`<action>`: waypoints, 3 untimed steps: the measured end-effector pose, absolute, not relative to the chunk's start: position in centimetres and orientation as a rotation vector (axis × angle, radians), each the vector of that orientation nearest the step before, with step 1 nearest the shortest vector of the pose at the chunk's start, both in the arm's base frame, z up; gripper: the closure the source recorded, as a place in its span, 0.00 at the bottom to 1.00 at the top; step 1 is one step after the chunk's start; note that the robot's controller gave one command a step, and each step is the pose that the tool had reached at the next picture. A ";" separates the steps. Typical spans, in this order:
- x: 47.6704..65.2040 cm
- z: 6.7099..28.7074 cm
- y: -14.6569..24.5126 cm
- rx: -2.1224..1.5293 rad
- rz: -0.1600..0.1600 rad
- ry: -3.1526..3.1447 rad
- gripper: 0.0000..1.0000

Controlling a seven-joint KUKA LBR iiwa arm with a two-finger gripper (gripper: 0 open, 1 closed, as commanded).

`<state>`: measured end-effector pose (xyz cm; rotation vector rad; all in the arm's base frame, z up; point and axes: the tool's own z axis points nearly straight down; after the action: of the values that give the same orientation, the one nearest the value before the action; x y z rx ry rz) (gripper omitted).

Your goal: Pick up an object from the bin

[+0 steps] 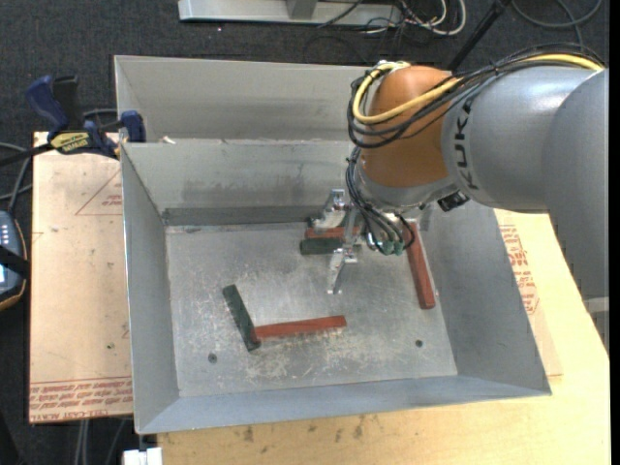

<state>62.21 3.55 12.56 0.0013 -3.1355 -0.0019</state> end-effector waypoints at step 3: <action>65.2 8.4 1.0 -0.257 -0.015 -3.167 1.00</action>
Offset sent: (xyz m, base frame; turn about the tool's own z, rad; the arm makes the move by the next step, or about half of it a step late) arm 0.0188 -0.0285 -0.0556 0.1643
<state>65.15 1.02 8.36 -0.2572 -3.1668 -0.0150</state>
